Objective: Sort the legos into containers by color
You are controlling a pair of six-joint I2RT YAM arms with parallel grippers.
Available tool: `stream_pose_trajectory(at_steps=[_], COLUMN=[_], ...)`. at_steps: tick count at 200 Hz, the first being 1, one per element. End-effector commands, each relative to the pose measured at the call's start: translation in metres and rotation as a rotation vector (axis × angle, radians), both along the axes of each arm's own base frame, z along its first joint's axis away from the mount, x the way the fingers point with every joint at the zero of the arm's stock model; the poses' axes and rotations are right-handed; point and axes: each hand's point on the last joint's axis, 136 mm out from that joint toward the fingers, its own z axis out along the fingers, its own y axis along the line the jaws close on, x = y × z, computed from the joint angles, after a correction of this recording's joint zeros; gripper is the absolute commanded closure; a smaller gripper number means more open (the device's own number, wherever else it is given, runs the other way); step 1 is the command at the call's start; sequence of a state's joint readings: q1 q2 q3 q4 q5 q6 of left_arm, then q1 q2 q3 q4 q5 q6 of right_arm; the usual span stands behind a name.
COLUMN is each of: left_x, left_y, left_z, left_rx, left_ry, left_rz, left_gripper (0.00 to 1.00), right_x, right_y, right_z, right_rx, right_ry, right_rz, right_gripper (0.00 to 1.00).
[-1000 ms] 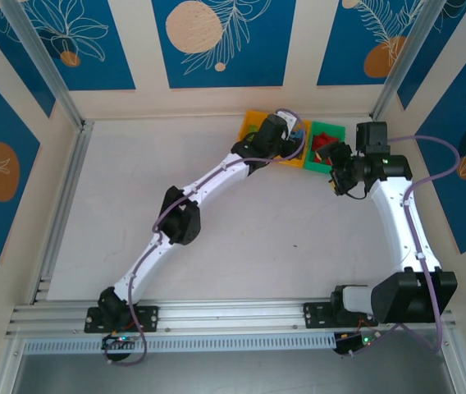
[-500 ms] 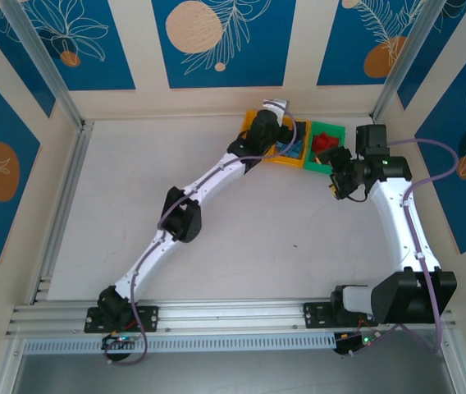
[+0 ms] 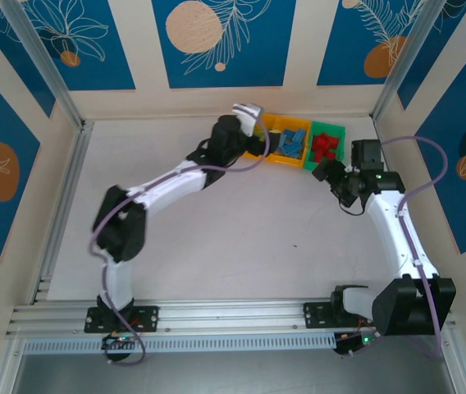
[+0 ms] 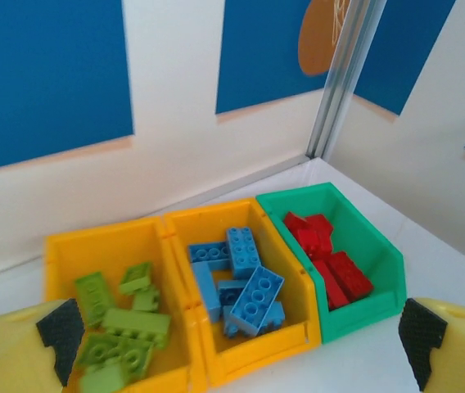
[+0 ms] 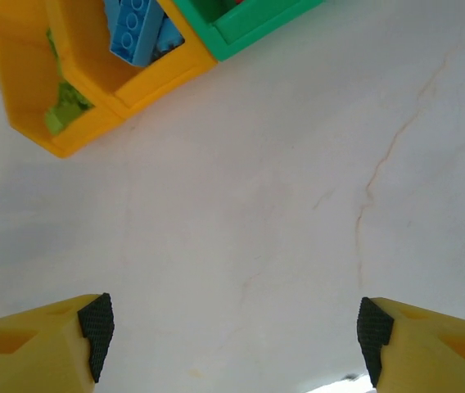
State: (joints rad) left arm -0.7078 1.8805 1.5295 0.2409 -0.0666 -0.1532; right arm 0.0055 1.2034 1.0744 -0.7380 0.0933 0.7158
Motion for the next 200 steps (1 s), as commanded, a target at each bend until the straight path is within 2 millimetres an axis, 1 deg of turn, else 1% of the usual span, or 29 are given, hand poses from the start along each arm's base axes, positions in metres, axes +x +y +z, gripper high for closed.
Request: stream_pose_trajectory(at_steps=[1, 17, 28, 42, 54, 59, 69, 79, 89, 101, 104, 107, 109, 113, 118, 124, 128, 129, 134, 139, 144, 149, 154, 158, 163, 170, 179, 191, 200], left_x=[-0.026, -0.055, -0.074, -0.093, -0.108, -0.115, -0.126, -0.136, -0.143, -0.150, -0.152, -0.153, -0.154, -0.156, -0.157, -0.158, -0.158, -0.158, -0.157, -0.154, -0.151, -0.145, -0.138, -0.133, -0.126, -0.116, -0.106, -0.099, -0.095], left_y=[0.058, 0.103, 0.133, 0.175, 0.204, 0.214, 0.231, 0.247, 0.261, 0.271, 0.273, 0.274, 0.275, 0.277, 0.280, 0.283, 0.286, 0.287, 0.290, 0.294, 0.298, 0.299, 0.297, 0.296, 0.298, 0.308, 0.318, 0.333, 0.341], left_z=[0.009, -0.009, -0.022, -0.042, -0.055, -0.059, -0.067, -0.075, -0.081, -0.092, -0.094, -0.098, -0.100, -0.104, -0.110, -0.118, -0.123, -0.124, -0.131, -0.133, -0.136, -0.137, -0.137, -0.136, -0.135, -0.137, -0.141, -0.156, -0.168], left_rx=[0.023, 0.055, 0.075, 0.096, 0.126, 0.137, 0.153, 0.162, 0.172, 0.212, 0.231, 0.252, 0.263, 0.283, 0.309, 0.349, 0.369, 0.375, 0.399, 0.397, 0.398, 0.391, 0.381, 0.375, 0.366, 0.366, 0.381, 0.391, 0.366], left_ry=[-0.050, -0.023, -0.011, 0.026, 0.051, 0.058, 0.063, 0.070, 0.073, 0.074, 0.069, 0.067, 0.065, 0.062, 0.063, 0.068, 0.073, 0.074, 0.084, 0.093, 0.120, 0.126, 0.110, 0.100, 0.090, 0.104, 0.114, 0.138, 0.157], left_rz=[0.104, 0.183, 0.238, 0.352, 0.424, 0.443, 0.480, 0.518, 0.552, 0.554, 0.546, 0.543, 0.539, 0.538, 0.537, 0.534, 0.538, 0.538, 0.535, 0.549, 0.553, 0.543, 0.516, 0.499, 0.493, 0.521, 0.550, 0.583, 0.599], left_gripper=[0.00, 0.00, 0.00, 0.00, 0.00, 0.00, 0.00, 0.00, 0.00, 0.00, 0.00, 0.00, 0.00, 0.00, 0.00, 0.00, 0.00, 0.00, 0.00, 0.00, 0.00, 0.00, 0.00, 0.00, 0.00, 0.00, 0.00, 0.00, 0.00], right_x=[0.020, 0.033, 0.042, 0.053, 0.062, 0.066, 0.073, 0.084, 0.090, 0.094, 0.094, 0.098, 0.097, 0.097, 0.095, 0.093, 0.089, 0.089, 0.080, 0.080, 0.078, 0.077, 0.082, 0.080, 0.079, 0.079, 0.080, 0.079, 0.080], right_y=[-0.011, -0.006, -0.004, -0.001, -0.002, -0.002, -0.002, 0.002, 0.003, 0.004, 0.004, 0.006, 0.005, -0.002, -0.008, -0.009, -0.007, -0.005, 0.000, 0.001, -0.001, -0.005, -0.004, -0.003, -0.005, -0.006, -0.005, -0.005, -0.003], right_z=[-0.009, -0.028, -0.042, -0.059, -0.073, -0.075, -0.089, -0.091, -0.093, -0.091, -0.091, -0.087, -0.089, -0.091, -0.093, -0.089, -0.089, -0.087, -0.090, -0.088, -0.094, -0.101, -0.093, -0.093, -0.097, -0.097, -0.095, -0.095, -0.096], right_rx=[-0.237, -0.335, -0.406, -0.487, -0.537, -0.548, -0.557, -0.553, -0.580, -0.644, -0.653, -0.649, -0.642, -0.635, -0.603, -0.547, -0.517, -0.510, -0.484, -0.495, -0.500, -0.483, -0.477, -0.483, -0.495, -0.504, -0.507, -0.497, -0.490], right_ry=[-0.147, -0.237, -0.296, -0.353, -0.367, -0.380, -0.393, -0.448, -0.436, -0.471, -0.489, -0.529, -0.536, -0.536, -0.523, -0.554, -0.589, -0.604, -0.664, -0.733, -0.703, -0.611, -0.652, -0.680, -0.666, -0.634, -0.659, -0.646, -0.648], right_rz=[0.117, 0.194, 0.240, 0.292, 0.306, 0.308, 0.305, 0.310, 0.339, 0.361, 0.366, 0.367, 0.364, 0.335, 0.314, 0.321, 0.335, 0.342, 0.379, 0.367, 0.356, 0.362, 0.365, 0.357, 0.345, 0.346, 0.341, 0.352, 0.361], right_gripper=[0.18, 0.16, 0.13, 0.09, 0.07, 0.07, 0.06, 0.06, 0.07, 0.07, 0.06, 0.04, 0.04, 0.03, 0.03, 0.03, 0.00, 0.00, 0.01, 0.01, 0.01, 0.01, 0.01, 0.01, 0.01, 0.01, 0.01, 0.01, 0.01])
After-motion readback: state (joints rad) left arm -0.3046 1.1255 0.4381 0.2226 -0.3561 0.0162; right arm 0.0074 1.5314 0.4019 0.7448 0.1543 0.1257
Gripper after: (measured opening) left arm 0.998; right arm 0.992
